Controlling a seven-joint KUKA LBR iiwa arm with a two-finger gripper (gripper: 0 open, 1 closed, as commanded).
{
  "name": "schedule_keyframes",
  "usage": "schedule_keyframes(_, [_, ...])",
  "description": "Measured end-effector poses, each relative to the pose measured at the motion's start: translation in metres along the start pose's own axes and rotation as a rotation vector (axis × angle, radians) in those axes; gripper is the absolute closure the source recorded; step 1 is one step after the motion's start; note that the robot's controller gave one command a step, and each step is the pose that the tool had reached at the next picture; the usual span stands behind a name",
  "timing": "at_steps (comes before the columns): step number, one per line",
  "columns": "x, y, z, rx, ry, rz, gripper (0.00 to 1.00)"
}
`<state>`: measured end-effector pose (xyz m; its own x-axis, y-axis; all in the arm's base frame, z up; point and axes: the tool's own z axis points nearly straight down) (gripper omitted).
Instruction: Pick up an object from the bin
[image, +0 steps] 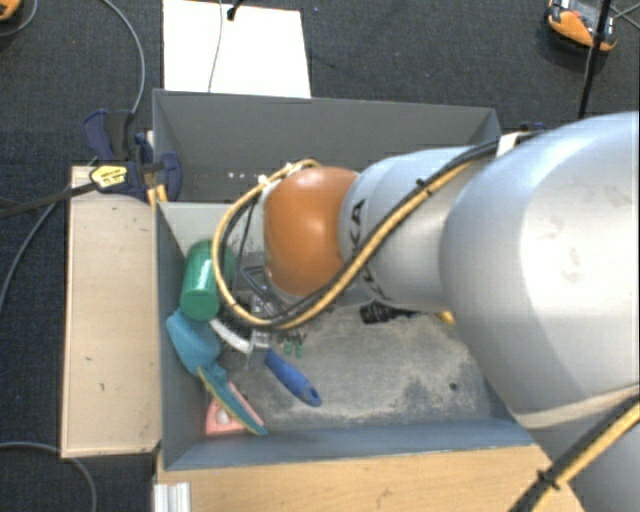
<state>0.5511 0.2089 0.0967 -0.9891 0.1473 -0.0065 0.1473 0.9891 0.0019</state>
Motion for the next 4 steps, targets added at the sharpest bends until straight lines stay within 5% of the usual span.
schedule_keyframes(4, [0.0012,0.0004,0.0010,0.000,0.003,0.015,1.00])
